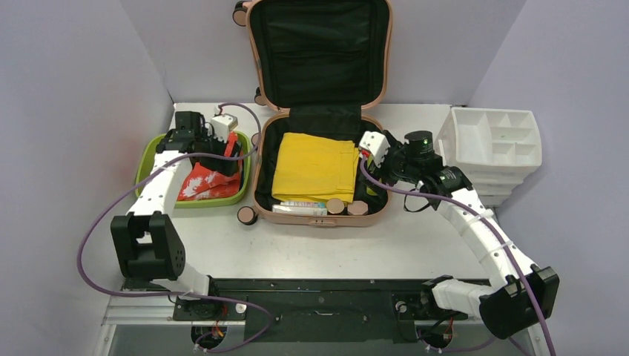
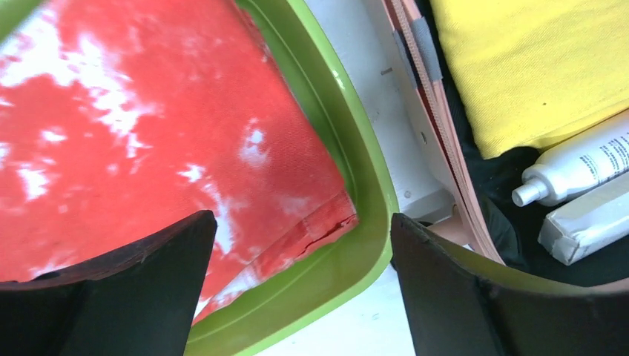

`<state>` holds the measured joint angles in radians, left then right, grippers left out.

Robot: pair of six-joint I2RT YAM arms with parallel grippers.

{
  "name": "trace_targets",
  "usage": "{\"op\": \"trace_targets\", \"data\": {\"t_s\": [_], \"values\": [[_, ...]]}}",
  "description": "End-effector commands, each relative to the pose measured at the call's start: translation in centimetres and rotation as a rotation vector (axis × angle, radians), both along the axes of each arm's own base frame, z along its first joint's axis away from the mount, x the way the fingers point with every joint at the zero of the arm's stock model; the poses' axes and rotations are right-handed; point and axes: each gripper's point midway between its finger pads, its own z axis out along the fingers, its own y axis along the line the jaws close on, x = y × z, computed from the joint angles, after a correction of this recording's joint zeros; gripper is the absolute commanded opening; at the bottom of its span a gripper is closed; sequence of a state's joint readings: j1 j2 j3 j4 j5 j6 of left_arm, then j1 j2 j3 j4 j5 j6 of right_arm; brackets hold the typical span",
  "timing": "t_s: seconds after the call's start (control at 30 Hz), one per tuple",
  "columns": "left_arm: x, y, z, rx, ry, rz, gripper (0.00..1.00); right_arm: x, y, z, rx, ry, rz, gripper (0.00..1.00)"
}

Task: Open, take out, and arrange the luggage
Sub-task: Adjust the bin at the corner of the board.

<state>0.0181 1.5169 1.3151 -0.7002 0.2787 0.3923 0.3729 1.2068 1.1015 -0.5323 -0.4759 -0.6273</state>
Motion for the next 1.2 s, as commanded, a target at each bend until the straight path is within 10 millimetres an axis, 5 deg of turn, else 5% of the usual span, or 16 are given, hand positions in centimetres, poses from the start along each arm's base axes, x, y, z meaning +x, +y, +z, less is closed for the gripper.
{"op": "trace_targets", "data": {"t_s": [0.0,0.17,0.33,0.57,0.73,0.9,1.17], "values": [[0.9,-1.3,-3.1,-0.105,0.050,0.013,0.81,-0.5,-0.4,2.5,0.028,-0.083,-0.002,0.90],[2.6,-0.9,-5.2,-0.067,0.038,0.058,0.68,-0.6,-0.4,2.7,0.044,-0.088,-0.011,0.90],[2.3,-3.1,-7.5,-0.035,0.082,0.021,0.58,-0.6,-0.5,3.0,0.055,-0.096,-0.017,0.90],[-0.5,-5.7,-10.7,-0.016,0.204,-0.059,0.53,-0.5,-0.7,2.8,0.055,-0.092,-0.022,0.90],[-2.2,-6.6,-11.2,-0.034,0.238,-0.094,0.46,-0.4,-0.6,2.8,0.055,-0.092,-0.020,0.90],[-2.3,-6.4,-8.3,-0.048,0.183,-0.082,0.48,-0.1,-0.6,2.4,0.037,-0.080,-0.014,0.90],[0.8,-4.7,4.7,-0.153,-0.098,0.003,0.84,1.6,-0.2,1.7,-0.022,-0.095,0.019,0.90]]}}
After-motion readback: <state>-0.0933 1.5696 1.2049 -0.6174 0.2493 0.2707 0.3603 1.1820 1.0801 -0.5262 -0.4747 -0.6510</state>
